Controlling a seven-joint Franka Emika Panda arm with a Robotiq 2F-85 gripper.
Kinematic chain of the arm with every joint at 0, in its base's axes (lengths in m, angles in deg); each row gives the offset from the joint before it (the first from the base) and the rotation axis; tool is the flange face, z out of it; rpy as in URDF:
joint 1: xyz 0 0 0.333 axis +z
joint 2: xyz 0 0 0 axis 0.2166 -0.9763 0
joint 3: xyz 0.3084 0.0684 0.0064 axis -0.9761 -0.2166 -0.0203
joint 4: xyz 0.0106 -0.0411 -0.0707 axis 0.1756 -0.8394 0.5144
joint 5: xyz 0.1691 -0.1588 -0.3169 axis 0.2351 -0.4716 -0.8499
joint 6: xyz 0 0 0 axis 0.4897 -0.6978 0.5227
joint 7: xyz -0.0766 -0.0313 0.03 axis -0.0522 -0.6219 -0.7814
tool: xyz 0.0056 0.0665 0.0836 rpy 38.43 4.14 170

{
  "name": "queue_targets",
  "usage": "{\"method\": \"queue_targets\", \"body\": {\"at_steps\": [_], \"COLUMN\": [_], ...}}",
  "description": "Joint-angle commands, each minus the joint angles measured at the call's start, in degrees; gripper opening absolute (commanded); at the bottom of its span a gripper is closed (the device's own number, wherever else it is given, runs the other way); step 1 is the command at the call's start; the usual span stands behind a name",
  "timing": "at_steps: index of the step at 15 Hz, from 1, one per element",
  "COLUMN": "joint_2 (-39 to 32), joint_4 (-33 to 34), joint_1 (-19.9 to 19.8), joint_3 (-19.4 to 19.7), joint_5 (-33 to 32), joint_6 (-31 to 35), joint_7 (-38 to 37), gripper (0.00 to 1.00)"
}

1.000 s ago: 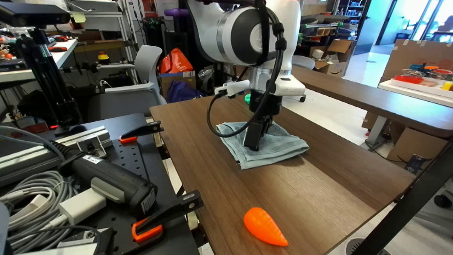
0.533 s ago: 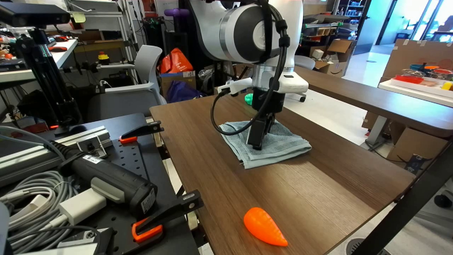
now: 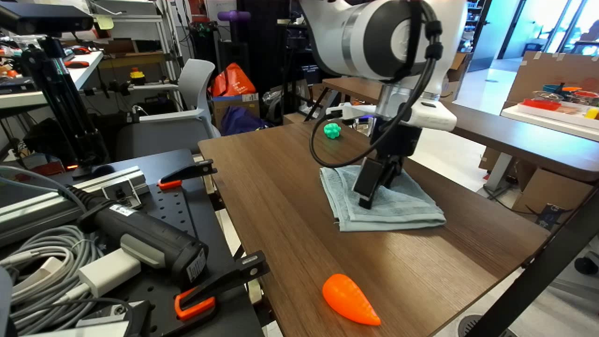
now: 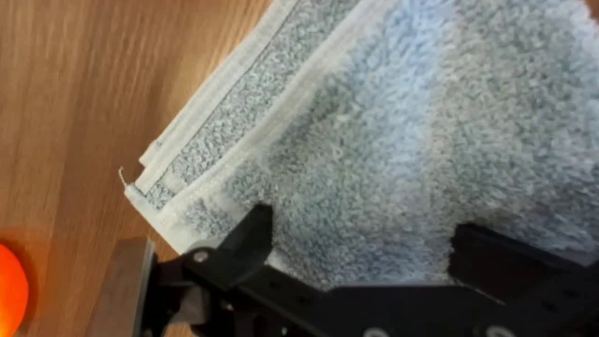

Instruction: Use the towel to wipe the tabletop

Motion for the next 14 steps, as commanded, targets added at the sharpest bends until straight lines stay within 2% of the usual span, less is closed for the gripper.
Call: {"method": "queue_targets", "body": {"at_steps": [1,3,4,8,11,14], "joint_2": [-7.88,-9.37,-5.48,-7.44,-7.44,-10.76], "joint_4": [13.61,17.26,11.13,14.89,11.65,13.97], "joint_1": [-4.66,-6.39,-5.27,-6.38,-2.87,-1.32], "joint_3": [0.12,-0.20,0.05,-0.02,2.15,5.49], "joint_5": [3.45,4.23,2.26,2.92,0.52,-1.60], "joint_6": [-7.15,-8.41,-6.17,-7.31,-0.77,4.49], "joint_7": [-3.87,-5.33,-3.65,-4.68,-8.53,-15.83], "gripper": [1.00,1.00,1.00,1.00,1.00,1.00]}}
